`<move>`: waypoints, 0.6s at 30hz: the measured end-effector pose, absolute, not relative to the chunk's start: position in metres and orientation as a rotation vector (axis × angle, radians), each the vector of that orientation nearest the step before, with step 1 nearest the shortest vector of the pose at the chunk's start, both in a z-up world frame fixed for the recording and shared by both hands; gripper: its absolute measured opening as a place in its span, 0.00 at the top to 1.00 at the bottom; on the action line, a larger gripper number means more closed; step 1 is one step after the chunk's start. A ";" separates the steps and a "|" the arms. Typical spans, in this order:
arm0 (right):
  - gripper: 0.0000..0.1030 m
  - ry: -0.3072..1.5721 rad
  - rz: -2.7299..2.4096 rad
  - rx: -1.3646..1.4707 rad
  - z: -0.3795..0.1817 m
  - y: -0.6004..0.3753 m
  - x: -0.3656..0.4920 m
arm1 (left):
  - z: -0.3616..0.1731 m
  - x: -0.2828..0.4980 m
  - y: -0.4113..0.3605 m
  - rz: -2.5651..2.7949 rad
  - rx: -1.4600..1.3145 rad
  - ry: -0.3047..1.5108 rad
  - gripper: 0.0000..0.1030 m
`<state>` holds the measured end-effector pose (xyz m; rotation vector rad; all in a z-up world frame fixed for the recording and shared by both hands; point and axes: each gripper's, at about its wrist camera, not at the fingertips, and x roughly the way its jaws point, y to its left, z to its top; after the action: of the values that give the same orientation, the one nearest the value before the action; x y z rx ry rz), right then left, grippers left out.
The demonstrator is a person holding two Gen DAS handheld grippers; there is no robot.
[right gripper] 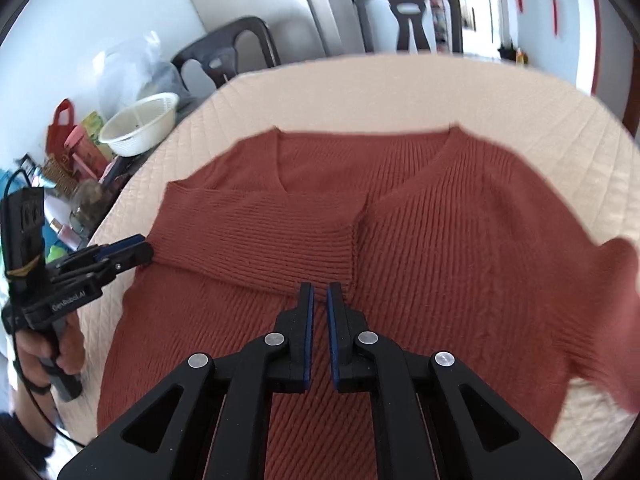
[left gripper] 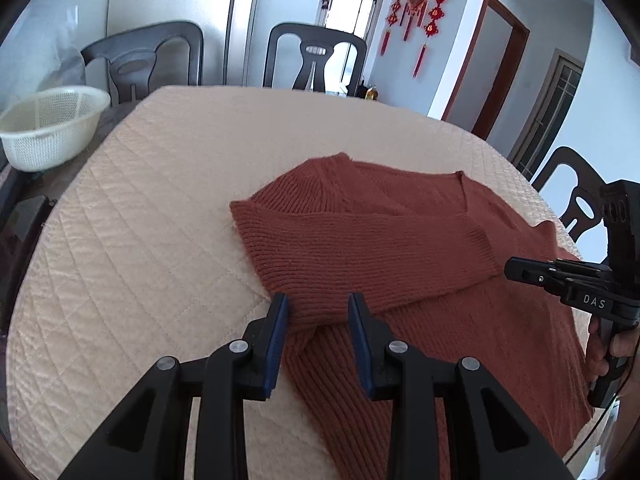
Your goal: Fold small clothes
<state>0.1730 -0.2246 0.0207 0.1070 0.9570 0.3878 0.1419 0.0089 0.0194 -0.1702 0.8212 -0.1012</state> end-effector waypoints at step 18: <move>0.80 0.915 0.344 0.155 0.025 -0.256 0.138 | 0.022 0.119 -0.024 -0.061 -0.093 0.853 0.67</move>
<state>0.1378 -0.2559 0.0254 0.1549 0.9146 0.3436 0.1187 -0.0242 0.0216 -0.0928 0.8531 -0.0606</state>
